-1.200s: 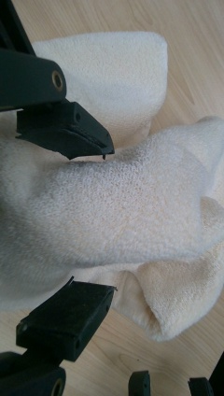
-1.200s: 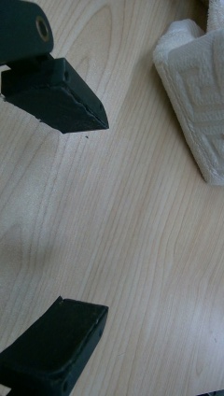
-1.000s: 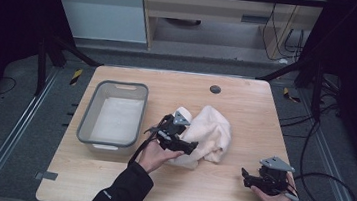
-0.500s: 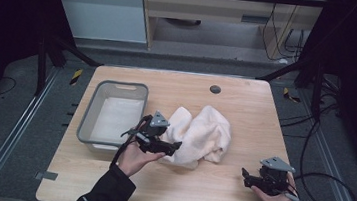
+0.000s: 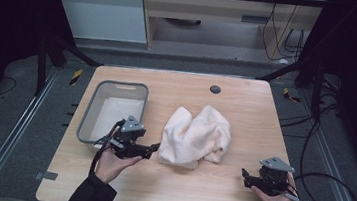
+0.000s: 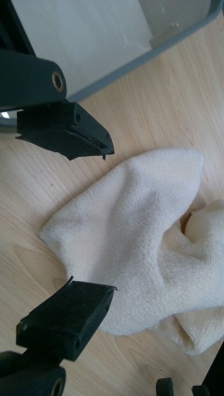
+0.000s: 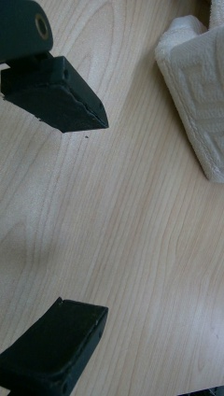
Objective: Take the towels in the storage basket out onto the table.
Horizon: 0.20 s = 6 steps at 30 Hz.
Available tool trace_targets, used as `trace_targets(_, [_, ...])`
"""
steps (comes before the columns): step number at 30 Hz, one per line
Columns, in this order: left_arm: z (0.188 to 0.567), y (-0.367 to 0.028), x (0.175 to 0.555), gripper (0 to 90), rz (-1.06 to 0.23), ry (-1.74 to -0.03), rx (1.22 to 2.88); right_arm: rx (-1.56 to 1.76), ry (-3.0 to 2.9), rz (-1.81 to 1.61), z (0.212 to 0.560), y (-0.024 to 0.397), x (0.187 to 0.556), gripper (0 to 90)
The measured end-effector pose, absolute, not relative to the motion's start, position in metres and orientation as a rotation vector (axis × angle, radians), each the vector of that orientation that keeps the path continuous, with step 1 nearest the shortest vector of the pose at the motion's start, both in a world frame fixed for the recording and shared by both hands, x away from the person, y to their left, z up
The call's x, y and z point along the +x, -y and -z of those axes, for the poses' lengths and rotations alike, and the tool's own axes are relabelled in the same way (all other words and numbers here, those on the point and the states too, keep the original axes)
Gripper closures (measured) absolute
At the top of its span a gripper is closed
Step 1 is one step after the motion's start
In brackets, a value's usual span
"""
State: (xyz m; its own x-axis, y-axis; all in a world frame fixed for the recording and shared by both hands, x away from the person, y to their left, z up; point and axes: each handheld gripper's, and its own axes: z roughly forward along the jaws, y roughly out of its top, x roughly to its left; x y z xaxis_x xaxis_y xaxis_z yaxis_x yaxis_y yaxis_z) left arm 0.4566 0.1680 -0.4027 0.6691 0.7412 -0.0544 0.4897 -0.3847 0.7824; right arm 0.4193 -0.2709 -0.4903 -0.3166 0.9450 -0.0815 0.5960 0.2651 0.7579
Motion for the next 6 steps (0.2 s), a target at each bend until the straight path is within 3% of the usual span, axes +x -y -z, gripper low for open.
trace_targets(6, [0.404,-0.193,0.445,27.4,-0.415,-0.989,2.023,1.39,-2.007,-0.856,0.49,0.271,0.419,9.2])
